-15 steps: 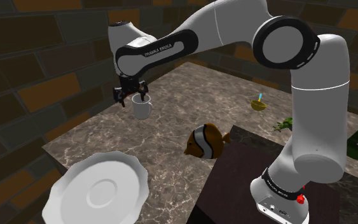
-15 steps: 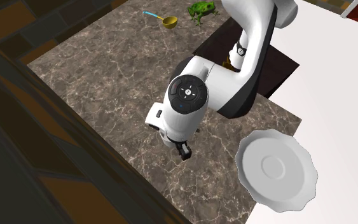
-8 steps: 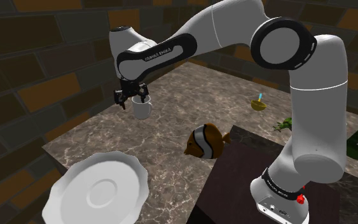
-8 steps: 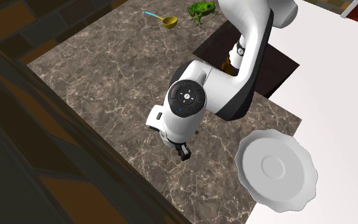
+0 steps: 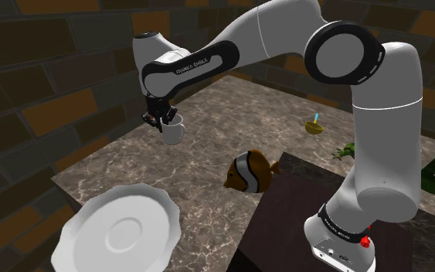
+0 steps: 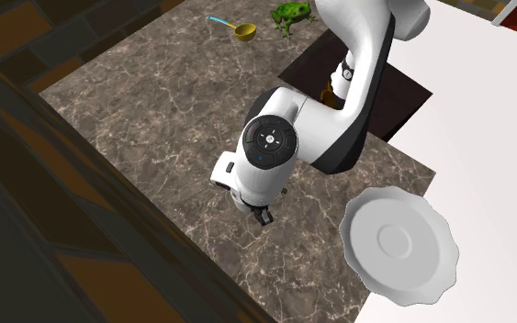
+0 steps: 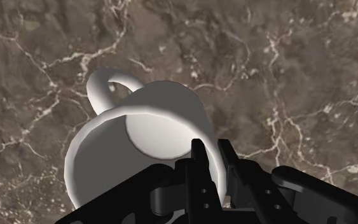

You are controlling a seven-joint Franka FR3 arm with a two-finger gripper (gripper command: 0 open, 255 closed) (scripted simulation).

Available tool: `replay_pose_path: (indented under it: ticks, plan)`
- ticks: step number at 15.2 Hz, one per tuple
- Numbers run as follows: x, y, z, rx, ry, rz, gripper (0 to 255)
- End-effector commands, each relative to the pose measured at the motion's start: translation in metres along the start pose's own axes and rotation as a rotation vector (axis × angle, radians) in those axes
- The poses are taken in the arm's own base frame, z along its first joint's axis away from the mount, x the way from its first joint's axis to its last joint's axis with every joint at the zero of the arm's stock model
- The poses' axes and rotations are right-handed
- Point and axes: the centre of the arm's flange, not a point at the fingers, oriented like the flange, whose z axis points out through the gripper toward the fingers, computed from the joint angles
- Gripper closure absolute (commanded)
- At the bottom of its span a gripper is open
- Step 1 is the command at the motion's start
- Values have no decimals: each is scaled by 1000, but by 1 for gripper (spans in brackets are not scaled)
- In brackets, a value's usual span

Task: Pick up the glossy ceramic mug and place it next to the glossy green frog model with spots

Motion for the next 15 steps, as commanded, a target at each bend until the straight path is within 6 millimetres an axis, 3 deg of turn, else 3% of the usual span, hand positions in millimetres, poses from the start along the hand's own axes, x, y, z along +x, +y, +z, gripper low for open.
replay_pose_path:
  ticks: [1, 5, 15]
  plan:
    - [0, 0, 0, 0, 0, 0, 255]
    - [0, 0, 0, 0, 0, 0, 255]
    - [3, 4, -53, 0, 0, 0, 255]
